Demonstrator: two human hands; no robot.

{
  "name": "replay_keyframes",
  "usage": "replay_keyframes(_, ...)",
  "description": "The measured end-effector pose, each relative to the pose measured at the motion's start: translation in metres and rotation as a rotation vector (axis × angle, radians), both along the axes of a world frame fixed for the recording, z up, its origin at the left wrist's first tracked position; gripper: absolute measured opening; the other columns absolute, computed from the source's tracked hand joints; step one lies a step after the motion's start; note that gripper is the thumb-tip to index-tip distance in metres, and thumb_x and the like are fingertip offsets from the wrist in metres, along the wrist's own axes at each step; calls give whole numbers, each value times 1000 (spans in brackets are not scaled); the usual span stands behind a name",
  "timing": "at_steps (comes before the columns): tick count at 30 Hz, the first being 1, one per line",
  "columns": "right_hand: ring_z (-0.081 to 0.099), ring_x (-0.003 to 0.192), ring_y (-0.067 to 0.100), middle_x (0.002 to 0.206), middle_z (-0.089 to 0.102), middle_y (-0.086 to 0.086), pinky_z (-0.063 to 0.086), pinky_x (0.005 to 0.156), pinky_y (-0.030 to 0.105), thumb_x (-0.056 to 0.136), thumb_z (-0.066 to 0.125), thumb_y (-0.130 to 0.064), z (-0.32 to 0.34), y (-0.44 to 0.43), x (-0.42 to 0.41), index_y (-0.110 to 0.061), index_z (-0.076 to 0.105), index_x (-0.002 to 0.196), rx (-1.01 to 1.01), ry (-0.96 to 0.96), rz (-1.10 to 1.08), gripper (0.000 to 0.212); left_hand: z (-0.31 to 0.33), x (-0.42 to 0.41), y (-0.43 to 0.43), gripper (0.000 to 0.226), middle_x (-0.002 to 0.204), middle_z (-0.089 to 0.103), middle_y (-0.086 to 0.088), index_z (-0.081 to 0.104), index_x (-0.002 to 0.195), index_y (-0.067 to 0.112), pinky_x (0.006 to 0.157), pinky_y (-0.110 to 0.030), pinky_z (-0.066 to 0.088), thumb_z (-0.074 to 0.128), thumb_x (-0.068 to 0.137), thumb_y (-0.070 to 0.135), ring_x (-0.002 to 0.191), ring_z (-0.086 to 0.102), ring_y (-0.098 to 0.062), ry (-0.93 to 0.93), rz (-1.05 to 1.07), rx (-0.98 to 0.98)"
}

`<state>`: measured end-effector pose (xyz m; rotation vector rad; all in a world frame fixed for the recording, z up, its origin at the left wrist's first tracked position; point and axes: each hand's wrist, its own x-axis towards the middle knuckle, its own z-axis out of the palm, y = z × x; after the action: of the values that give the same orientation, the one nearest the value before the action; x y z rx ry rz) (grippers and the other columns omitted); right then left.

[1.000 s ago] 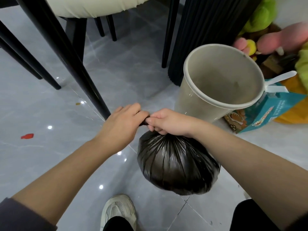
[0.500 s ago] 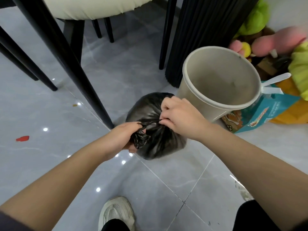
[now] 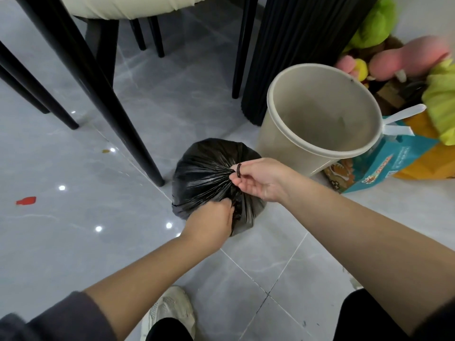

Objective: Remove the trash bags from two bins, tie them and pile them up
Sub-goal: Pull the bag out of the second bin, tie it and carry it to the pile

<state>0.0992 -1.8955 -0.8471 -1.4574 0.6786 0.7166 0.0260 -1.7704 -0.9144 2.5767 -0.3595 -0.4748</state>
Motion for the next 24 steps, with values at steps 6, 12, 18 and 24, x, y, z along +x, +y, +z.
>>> replay_keyframes(6,63,47,11,64,67,5,52,48,20,90,45,-4,14,-12,1,-14,67,81,-450,-414,596,26,29,7,33,16,60,60,3,60,78,18,61,-36,52,48,88,19,52,53,-12,8,218,-307)
replay_keyframes(12,61,88,24,93,69,4,48,82,36,89,52,-14,20,-12,-10,-19,72,94,-861,-935,1214,21,58,59,51,19,74,60,11,58,82,33,65,-7,38,53,89,16,66,53,4,-120,315,-431)
replay_keyframes(18,56,69,23,80,54,5,46,54,33,78,62,-15,7,-25,-31,-16,70,80,-809,-1218,1340,8,68,77,34,42,113,55,-5,39,136,26,57,-28,51,47,97,12,67,64,-18,352,102,-630)
replay_keyframes(24,46,81,14,85,56,6,39,69,26,84,50,-12,5,-28,-32,-10,69,87,-705,-1217,1300,19,65,74,27,26,76,68,-3,60,119,12,60,-21,54,43,99,13,70,64,-13,614,39,-711)
